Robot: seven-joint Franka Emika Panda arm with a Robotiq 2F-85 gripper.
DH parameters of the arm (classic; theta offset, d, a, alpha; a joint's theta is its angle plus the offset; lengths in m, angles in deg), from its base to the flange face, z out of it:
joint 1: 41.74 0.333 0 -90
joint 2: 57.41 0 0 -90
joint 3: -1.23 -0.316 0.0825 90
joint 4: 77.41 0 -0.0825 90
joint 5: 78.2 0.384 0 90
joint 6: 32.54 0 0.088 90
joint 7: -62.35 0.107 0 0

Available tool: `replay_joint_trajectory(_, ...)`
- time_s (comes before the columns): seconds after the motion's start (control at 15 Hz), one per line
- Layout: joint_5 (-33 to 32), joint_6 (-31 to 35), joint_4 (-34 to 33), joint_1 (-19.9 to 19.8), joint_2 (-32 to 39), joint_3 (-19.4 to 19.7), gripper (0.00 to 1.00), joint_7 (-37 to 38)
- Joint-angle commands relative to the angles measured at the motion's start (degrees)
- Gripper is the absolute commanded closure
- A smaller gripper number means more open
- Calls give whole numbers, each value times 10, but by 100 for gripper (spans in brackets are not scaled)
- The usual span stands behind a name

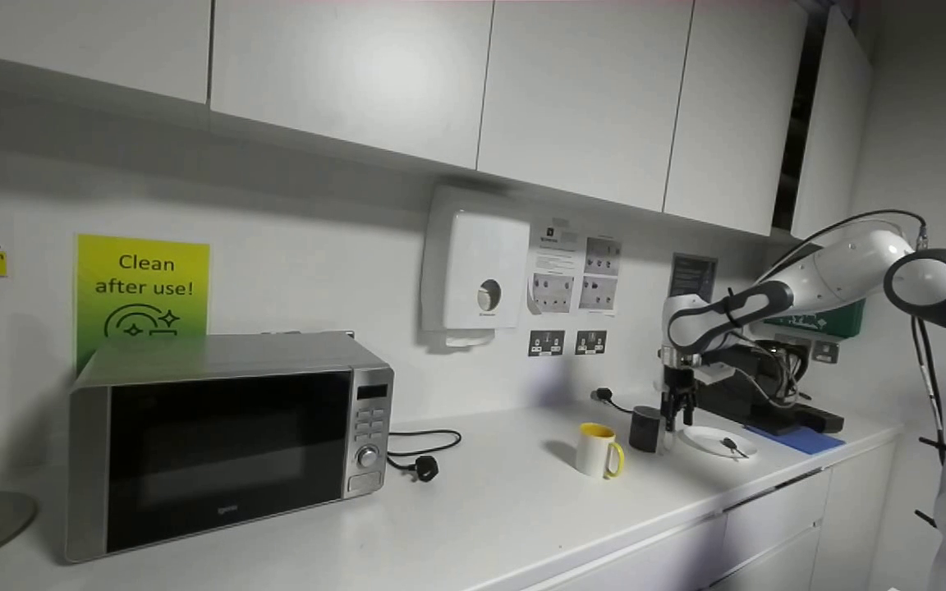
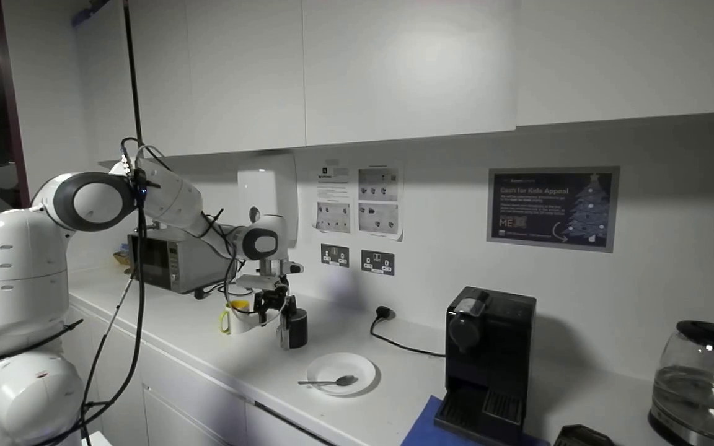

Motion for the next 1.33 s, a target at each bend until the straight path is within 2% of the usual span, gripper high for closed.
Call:
replay_joint_trajectory(0.0, -13, 1, -27, -8, 28, 0, 0, -32)
replay_joint_trajectory(0.07, -12, 3, -29, -8, 32, -1, 0, -34)
replay_joint_trajectory(0.13, -8, 3, -32, -8, 38, -1, 7, -38)
replay_joint_trajectory(0.2, -7, 2, -35, -9, 41, -1, 26, -41)
replay_joint_trajectory(0.27, -6, 2, -36, -9, 44, -1, 32, -44)
replay_joint_trajectory(0.87, -5, -10, -43, -10, 46, -2, 100, -47)
replay_joint_trajectory(1.0, -6, -11, -41, -8, 43, -4, 95, -46)
replay_joint_trajectory(1.27, -1, -11, -37, 0, 39, -13, 95, -45)
